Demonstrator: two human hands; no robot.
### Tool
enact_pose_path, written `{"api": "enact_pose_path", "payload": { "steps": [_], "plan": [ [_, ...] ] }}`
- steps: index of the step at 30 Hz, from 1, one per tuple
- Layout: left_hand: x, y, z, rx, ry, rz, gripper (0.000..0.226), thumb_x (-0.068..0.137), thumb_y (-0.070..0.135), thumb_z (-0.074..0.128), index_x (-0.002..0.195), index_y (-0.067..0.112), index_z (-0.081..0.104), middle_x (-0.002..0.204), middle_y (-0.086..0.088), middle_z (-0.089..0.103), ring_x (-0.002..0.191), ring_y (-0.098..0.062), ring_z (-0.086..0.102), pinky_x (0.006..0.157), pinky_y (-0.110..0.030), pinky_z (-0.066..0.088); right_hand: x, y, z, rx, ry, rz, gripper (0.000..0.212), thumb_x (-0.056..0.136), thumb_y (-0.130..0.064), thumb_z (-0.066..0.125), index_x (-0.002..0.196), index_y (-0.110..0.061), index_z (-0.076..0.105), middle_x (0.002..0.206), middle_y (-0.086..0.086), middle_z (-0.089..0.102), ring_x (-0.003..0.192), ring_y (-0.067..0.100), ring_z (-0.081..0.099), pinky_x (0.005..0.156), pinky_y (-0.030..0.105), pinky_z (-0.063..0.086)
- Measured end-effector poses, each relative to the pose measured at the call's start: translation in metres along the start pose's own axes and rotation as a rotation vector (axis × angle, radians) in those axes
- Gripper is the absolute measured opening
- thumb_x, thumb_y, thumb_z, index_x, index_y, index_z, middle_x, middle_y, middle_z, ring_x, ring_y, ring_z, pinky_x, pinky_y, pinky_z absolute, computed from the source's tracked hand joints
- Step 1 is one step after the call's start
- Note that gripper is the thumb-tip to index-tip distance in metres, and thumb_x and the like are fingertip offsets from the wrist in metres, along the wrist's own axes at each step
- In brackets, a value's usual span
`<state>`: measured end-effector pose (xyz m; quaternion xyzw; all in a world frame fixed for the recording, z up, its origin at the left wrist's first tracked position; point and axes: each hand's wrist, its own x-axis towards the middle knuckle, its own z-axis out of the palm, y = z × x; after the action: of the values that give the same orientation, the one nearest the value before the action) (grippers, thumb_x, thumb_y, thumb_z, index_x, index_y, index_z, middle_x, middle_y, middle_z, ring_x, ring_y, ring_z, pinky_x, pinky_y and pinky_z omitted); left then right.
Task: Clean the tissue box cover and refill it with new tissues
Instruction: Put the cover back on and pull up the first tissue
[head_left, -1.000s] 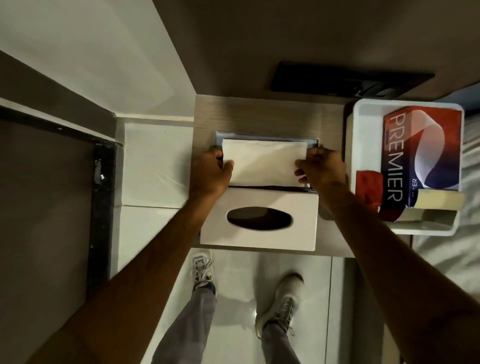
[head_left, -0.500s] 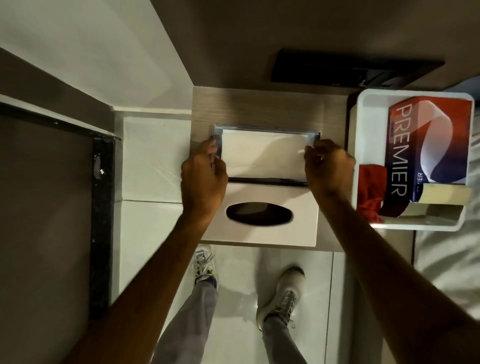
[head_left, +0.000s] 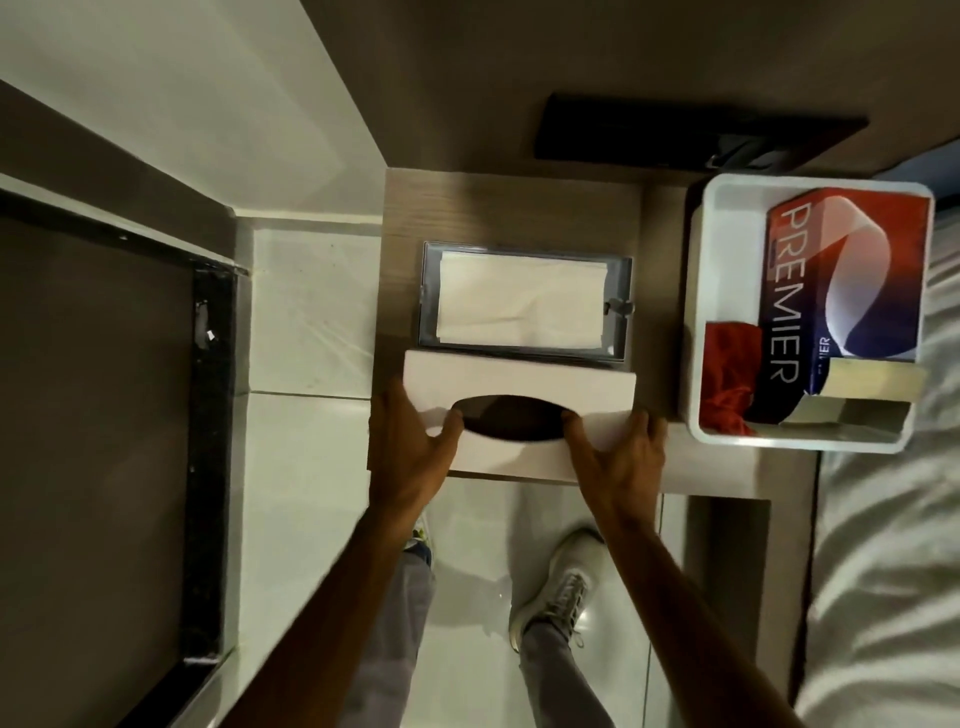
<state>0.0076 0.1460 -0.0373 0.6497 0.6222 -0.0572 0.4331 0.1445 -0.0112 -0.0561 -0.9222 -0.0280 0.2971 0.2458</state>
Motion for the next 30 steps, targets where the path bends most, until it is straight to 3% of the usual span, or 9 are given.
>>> {"api": "enact_pose_path", "payload": {
  "steps": [2, 5, 11, 18, 30],
  "plan": [
    [-0.004, 0.005, -0.005, -0.017, 0.007, 0.051, 0.075, 0.089, 0.036, 0.076, 0.15, 0.013, 0.038, 0.145, -0.012, 0.056, 0.136, -0.033, 0.053, 0.106, -0.037, 0.049, -0.003, -0.005, -0.008, 0.042, 0.013, -0.001, 0.073, 0.081, -0.054, 0.075, 0.134, -0.012, 0.047, 0.136, 0.011, 0.052, 0.108, 0.015, 0.044, 0.093, 0.034, 0.047],
    [0.002, 0.018, -0.017, -0.037, 0.049, 0.102, 0.077, 0.088, 0.041, 0.076, 0.15, 0.015, 0.038, 0.141, -0.011, 0.058, 0.131, -0.031, 0.057, 0.103, -0.04, 0.054, 0.002, -0.017, -0.018, 0.079, 0.0, -0.047, 0.078, 0.082, -0.059, 0.073, 0.139, -0.017, 0.043, 0.137, 0.009, 0.055, 0.123, 0.026, 0.051, 0.093, 0.033, 0.04],
    [0.053, 0.063, -0.024, 0.007, 0.067, 0.202, 0.075, 0.09, 0.047, 0.073, 0.147, 0.012, 0.04, 0.141, -0.014, 0.057, 0.128, -0.032, 0.06, 0.093, -0.029, 0.052, 0.057, -0.068, -0.02, 0.084, 0.026, -0.109, 0.077, 0.086, -0.058, 0.07, 0.142, -0.012, 0.044, 0.141, 0.015, 0.057, 0.13, 0.034, 0.051, 0.094, 0.036, 0.046],
    [0.077, 0.083, -0.02, 0.098, 0.015, 0.14, 0.077, 0.091, 0.051, 0.069, 0.148, 0.009, 0.037, 0.144, -0.017, 0.054, 0.133, -0.037, 0.054, 0.106, -0.05, 0.055, 0.084, -0.092, -0.023, 0.041, 0.002, -0.077, 0.078, 0.087, -0.055, 0.071, 0.145, -0.012, 0.039, 0.142, 0.018, 0.053, 0.133, 0.039, 0.047, 0.104, 0.049, 0.046],
    [0.083, 0.092, -0.018, 0.121, 0.02, 0.171, 0.073, 0.093, 0.047, 0.068, 0.143, 0.003, 0.039, 0.141, -0.019, 0.056, 0.13, -0.037, 0.056, 0.098, -0.041, 0.054, 0.098, -0.1, -0.031, 0.027, -0.073, -0.109, 0.076, 0.091, -0.047, 0.07, 0.145, -0.008, 0.033, 0.144, 0.017, 0.049, 0.132, 0.036, 0.05, 0.106, 0.055, 0.049]
  ]
}}
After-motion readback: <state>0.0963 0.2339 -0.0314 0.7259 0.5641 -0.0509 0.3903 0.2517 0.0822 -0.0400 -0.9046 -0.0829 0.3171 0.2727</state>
